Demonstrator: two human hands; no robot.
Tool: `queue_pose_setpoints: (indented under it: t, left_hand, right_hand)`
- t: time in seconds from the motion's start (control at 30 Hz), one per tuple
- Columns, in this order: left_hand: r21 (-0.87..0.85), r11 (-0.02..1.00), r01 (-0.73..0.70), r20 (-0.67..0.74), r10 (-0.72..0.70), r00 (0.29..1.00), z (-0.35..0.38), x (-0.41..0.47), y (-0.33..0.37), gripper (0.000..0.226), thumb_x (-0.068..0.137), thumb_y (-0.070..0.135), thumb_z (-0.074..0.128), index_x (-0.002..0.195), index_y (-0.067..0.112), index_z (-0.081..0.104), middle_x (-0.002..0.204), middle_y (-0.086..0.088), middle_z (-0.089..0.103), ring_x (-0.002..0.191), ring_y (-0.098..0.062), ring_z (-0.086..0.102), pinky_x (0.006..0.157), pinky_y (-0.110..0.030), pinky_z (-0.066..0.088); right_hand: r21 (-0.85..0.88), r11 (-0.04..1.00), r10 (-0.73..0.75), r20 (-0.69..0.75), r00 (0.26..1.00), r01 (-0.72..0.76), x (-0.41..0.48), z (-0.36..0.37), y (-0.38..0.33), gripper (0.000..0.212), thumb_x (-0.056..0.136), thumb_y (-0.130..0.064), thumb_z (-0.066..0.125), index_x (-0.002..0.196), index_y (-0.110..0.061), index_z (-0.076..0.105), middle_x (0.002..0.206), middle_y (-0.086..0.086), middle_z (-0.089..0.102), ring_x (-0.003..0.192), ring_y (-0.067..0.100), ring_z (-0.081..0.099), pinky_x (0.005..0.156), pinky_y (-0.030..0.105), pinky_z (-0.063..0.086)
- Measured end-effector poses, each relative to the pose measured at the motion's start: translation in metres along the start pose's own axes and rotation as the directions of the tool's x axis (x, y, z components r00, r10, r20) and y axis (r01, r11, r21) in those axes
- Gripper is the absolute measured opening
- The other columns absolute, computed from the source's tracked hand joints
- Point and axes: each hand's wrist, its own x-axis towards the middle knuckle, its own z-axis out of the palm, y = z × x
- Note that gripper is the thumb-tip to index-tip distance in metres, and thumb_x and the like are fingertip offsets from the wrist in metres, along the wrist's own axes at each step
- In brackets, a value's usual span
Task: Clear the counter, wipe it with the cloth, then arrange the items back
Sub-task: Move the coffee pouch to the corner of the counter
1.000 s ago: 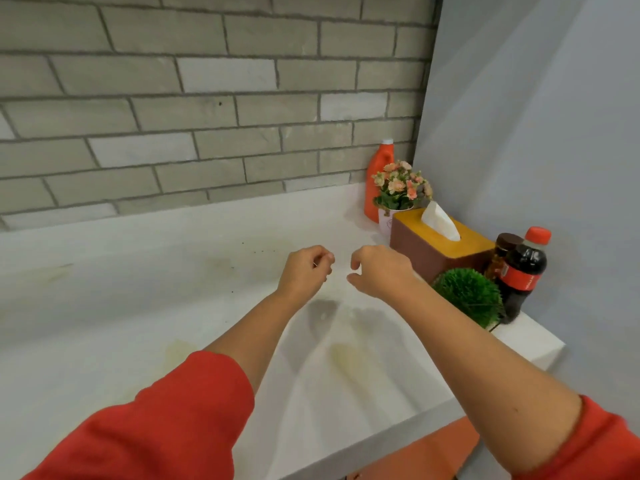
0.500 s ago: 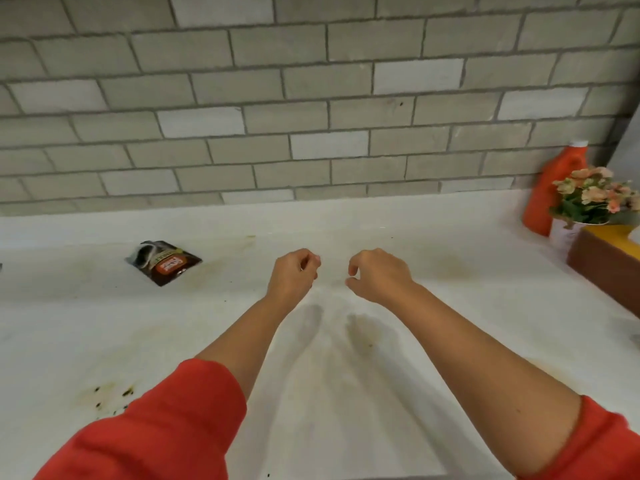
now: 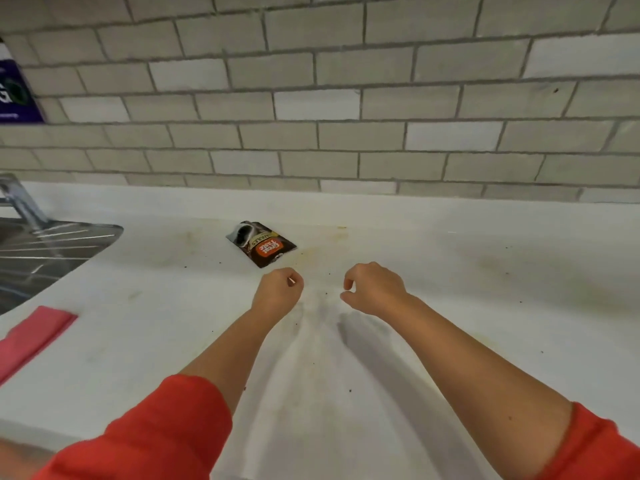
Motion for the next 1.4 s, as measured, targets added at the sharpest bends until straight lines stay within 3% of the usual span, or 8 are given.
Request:
queue_pose_setpoints:
  t: [0.2, 0.33, 0.53, 0.77, 0.93, 1.1, 1.3, 1.4]
  left_hand:
    - [0.038, 0.995, 0.088, -0.086, -0.084, 0.993, -0.007, 0.027, -0.024, 0.022, 0.091, 0.007, 0.047, 0.094, 0.016, 0.067, 0.094, -0.005, 0.062, 0.076, -0.018, 0.057, 0.064, -0.024, 0.046]
    - [0.096, 0.988, 0.118, -0.151, -0.103, 0.983, -0.015, 0.049, -0.04, 0.032, 0.091, -0.002, 0.042, 0.099, 0.013, 0.07, 0.114, -0.005, 0.057, 0.103, -0.019, 0.055, 0.077, -0.019, 0.039]
    - [0.148, 0.973, 0.176, -0.145, -0.155, 0.977, -0.022, 0.091, -0.074, 0.033, 0.087, -0.004, 0.043, 0.104, 0.008, 0.068, 0.12, -0.011, 0.058, 0.108, -0.024, 0.055, 0.082, -0.02, 0.038]
    - [0.381, 0.925, 0.002, -0.065, 0.024, 0.998, -0.026, 0.132, -0.094, 0.038, 0.086, -0.002, 0.051, 0.121, 0.013, 0.058, 0.134, -0.01, 0.039, 0.121, -0.027, 0.038, 0.1, -0.035, 0.042]
    - [0.44, 0.893, -0.092, 0.005, 0.1, 0.995, -0.029, 0.154, -0.104, 0.036, 0.091, 0.004, 0.048, 0.125, 0.017, 0.055, 0.136, -0.007, 0.037, 0.126, -0.025, 0.036, 0.101, -0.037, 0.042]
    - [0.488, 0.846, -0.215, 0.086, 0.198, 0.976, -0.032, 0.172, -0.112, 0.024, 0.096, 0.016, 0.047, 0.115, 0.016, 0.062, 0.129, -0.003, 0.045, 0.122, -0.022, 0.039, 0.096, -0.032, 0.043]
    - [0.269, 0.927, -0.26, -0.076, 0.29, 0.954, -0.039, 0.178, -0.106, 0.023, 0.094, 0.002, 0.043, 0.111, 0.002, 0.059, 0.127, -0.01, 0.051, 0.105, -0.032, 0.055, 0.086, -0.036, 0.045]
    - [0.097, 0.947, -0.307, -0.184, 0.32, 0.929, -0.05, 0.183, -0.093, 0.019, 0.089, -0.007, 0.046, 0.103, -0.002, 0.059, 0.107, -0.02, 0.058, 0.097, -0.035, 0.055, 0.078, -0.034, 0.043]
  right_hand:
    - [0.042, 0.998, -0.059, 0.068, 0.996, 0.057, 0.049, 0.007, -0.016, 0.019, 0.089, -0.027, 0.055, 0.104, -0.02, 0.065, 0.107, 0.001, 0.064, 0.092, 0.022, 0.061, 0.067, 0.025, 0.041]
    - [0.084, 0.993, -0.098, 0.122, 0.988, 0.088, 0.073, 0.024, -0.025, 0.025, 0.089, -0.03, 0.055, 0.111, -0.021, 0.062, 0.112, 0.001, 0.063, 0.1, 0.022, 0.06, 0.071, 0.025, 0.041]
    - [0.11, 0.988, -0.125, 0.167, 0.978, 0.107, 0.098, 0.046, -0.035, 0.032, 0.089, -0.03, 0.056, 0.119, -0.021, 0.06, 0.124, 0.0, 0.057, 0.112, 0.019, 0.055, 0.085, 0.027, 0.044]
    - [0.128, 0.99, -0.072, 0.135, 0.988, 0.054, 0.12, 0.051, -0.043, 0.032, 0.09, -0.03, 0.057, 0.12, -0.02, 0.06, 0.124, -0.001, 0.058, 0.114, 0.018, 0.054, 0.086, 0.027, 0.044]
    - [0.137, 0.99, -0.03, 0.089, 0.996, 0.017, 0.125, 0.053, -0.046, 0.03, 0.09, -0.03, 0.056, 0.118, -0.019, 0.062, 0.121, -0.001, 0.059, 0.112, 0.017, 0.055, 0.084, 0.025, 0.042]
    - [0.145, 0.989, 0.011, 0.101, 0.995, -0.026, 0.124, 0.054, -0.044, 0.031, 0.09, -0.029, 0.057, 0.118, -0.018, 0.062, 0.119, 0.0, 0.06, 0.11, 0.018, 0.056, 0.085, 0.026, 0.044]
    - [0.165, 0.983, 0.058, 0.103, 0.993, -0.074, 0.122, 0.056, -0.041, 0.029, 0.088, -0.029, 0.058, 0.115, -0.018, 0.063, 0.114, 0.001, 0.061, 0.106, 0.017, 0.056, 0.084, 0.026, 0.043]
    - [0.172, 0.981, 0.067, 0.105, 0.992, -0.084, 0.121, 0.054, -0.045, 0.029, 0.089, -0.03, 0.058, 0.115, -0.019, 0.063, 0.112, 0.001, 0.061, 0.104, 0.017, 0.056, 0.084, 0.026, 0.044]
